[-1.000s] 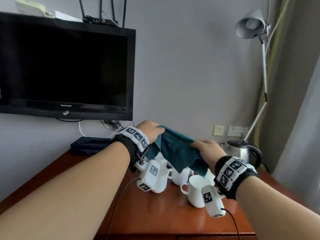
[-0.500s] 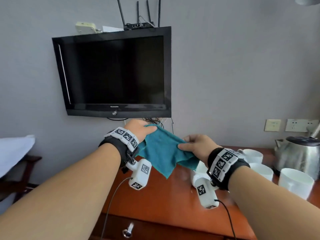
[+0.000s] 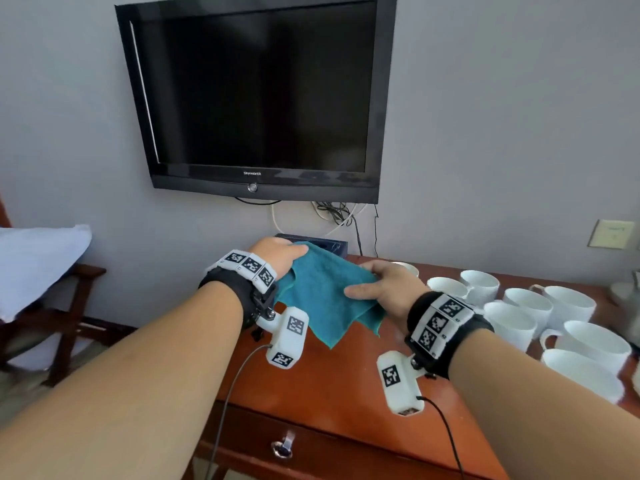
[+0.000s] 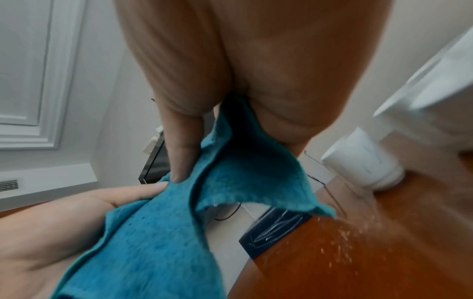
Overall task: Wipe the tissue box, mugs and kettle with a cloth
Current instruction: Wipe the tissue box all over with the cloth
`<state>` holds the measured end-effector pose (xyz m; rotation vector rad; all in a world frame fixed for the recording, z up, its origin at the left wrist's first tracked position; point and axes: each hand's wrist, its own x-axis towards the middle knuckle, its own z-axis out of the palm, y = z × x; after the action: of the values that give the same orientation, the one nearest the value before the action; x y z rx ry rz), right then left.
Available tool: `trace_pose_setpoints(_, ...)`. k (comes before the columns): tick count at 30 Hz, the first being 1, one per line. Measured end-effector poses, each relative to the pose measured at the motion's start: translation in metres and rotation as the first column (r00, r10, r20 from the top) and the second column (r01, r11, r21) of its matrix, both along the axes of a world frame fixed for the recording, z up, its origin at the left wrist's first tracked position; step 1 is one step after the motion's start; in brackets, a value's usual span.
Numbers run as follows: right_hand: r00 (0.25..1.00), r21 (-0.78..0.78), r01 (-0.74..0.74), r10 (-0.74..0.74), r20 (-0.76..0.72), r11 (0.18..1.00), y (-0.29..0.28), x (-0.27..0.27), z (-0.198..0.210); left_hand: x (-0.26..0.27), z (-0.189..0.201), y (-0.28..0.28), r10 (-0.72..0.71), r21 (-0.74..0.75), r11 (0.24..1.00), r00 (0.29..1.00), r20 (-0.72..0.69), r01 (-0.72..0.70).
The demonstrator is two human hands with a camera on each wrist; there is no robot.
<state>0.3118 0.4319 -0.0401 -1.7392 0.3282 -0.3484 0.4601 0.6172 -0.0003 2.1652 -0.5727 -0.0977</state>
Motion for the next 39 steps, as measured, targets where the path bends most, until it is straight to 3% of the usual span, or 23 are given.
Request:
trace_pose_setpoints(6, 0.994, -0.024, 0.1, -0.101, -0.037, 0.995, 0.008, 0.067, -0.038, 0.072, -0.047, 0.001, -0.005, -0.108, 0.994, 0.994, -0.11, -0.007)
trace_pose_setpoints(10, 0.986, 0.0, 0.161, -0.161, -0.035, 0.987, 0.003, 0.093, -0.048, 0.106, -0.064, -0.001, -0.055, -0.074, 0.996, 0.988, -0.148, 0.044)
trace_pose_setpoints(15, 0.974, 0.149, 0.227, -0.225, -0.032, 0.962, -0.008, 0.094, -0.051, 0.109, -0.059, -0.017, -0.1, -0.011, 0.995, 0.988, -0.114, 0.099)
trace_pose_setpoints(20, 0.947, 0.305, 0.306, -0.321, -0.002, 0.902, -0.008, 0.092, -0.06, 0.088, -0.067, -0.033, -0.056, -0.057, 0.997, 0.974, -0.221, 0.044)
trace_pose_setpoints(23, 0.95, 0.397, 0.284, -0.313, 0.008, 0.873, -0.003, 0.093, -0.065, 0.085, -0.08, -0.039, -0.015, -0.114, 0.993, 0.941, -0.339, -0.025)
trace_pose_setpoints(25, 0.96, 0.465, 0.229, -0.276, 0.035, 0.855, -0.003, 0.095, -0.07, 0.086, -0.094, -0.044, -0.052, -0.234, 0.97, 0.879, -0.473, -0.069)
trace_pose_setpoints(28, 0.955, 0.498, 0.206, -0.285, 0.087, 0.842, -0.006, 0.102, -0.079, 0.088, -0.112, -0.051, -0.232, -0.427, 0.9, 0.728, -0.645, -0.091)
trace_pose_setpoints(30, 0.948, 0.531, 0.195, -0.298, 0.115, 0.825, -0.01, 0.108, -0.085, 0.093, -0.119, -0.057, -0.314, -0.461, 0.886, 0.681, -0.662, -0.039)
trace_pose_setpoints(32, 0.944, 0.559, 0.191, -0.307, 0.12, 0.807, -0.014, 0.113, -0.09, 0.105, -0.129, -0.066, -0.341, -0.473, 0.881, 0.696, -0.633, 0.001)
trace_pose_setpoints(39, 0.936, 0.551, 0.173, -0.31, 0.166, 0.816, -0.029, 0.132, -0.099, 0.131, -0.155, -0.1, -0.331, -0.571, 0.814, 0.718, -0.612, -0.111)
